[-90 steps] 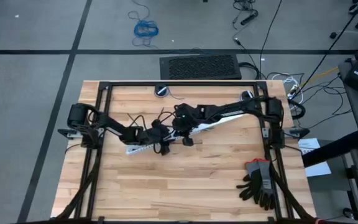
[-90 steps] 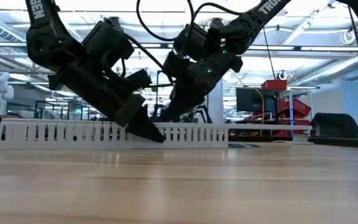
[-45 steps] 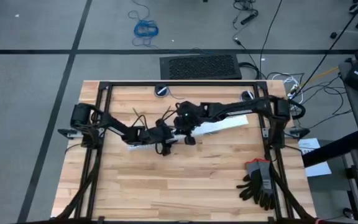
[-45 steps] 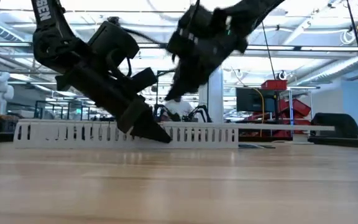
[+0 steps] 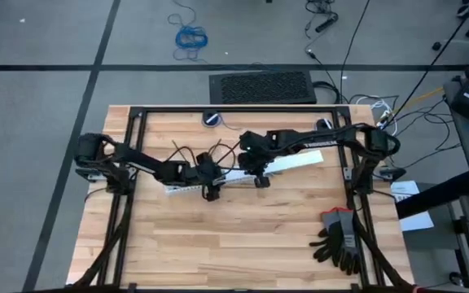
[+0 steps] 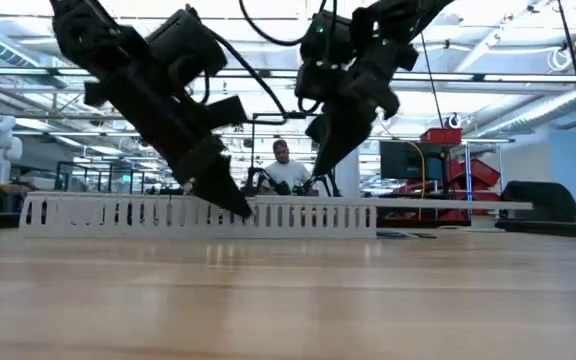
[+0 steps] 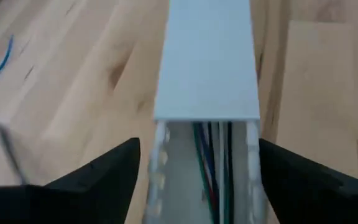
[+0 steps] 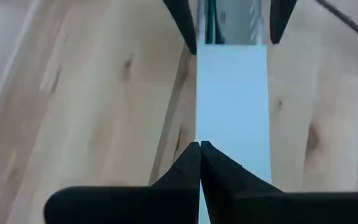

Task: Ziptie cables
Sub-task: Close the white cable duct tray the with white cable cover

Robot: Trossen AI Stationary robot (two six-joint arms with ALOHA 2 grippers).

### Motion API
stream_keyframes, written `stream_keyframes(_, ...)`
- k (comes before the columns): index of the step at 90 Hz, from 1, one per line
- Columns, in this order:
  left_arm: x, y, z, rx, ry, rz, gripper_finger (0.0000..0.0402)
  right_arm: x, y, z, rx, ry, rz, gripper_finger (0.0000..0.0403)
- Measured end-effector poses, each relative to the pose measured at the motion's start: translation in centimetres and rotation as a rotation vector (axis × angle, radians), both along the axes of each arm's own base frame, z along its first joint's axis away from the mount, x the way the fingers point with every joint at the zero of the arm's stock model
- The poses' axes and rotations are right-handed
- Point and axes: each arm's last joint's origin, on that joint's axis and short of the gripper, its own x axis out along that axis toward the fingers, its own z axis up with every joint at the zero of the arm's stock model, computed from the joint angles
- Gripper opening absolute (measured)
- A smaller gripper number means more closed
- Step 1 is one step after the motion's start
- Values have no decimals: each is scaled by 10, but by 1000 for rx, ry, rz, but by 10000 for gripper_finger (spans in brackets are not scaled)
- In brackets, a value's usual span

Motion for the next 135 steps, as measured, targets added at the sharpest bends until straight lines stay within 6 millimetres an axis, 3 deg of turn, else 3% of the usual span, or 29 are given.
stream_keyframes(26, -18, -6, 3, -11, 83, 31, 306, 21, -4, -4, -45, -169, 5, 0)
stream_keyframes(54, -7, -8, 1, 31, -1, 7, 306, 28, -9, -11, -61, -213, 5, 0)
stream_keyframes(82, 0, -3, -23, 18, 36, 42, 306, 27, -9, -13, -54, -193, 8, 0)
stream_keyframes(119, 4, -2, -23, 41, -7, 61, 256, 14, -16, -37, -22, -176, -39, 0)
stream_keyframes(135, 4, -2, -23, 42, -7, 60, 249, 11, -23, -38, -26, -184, -54, 0)
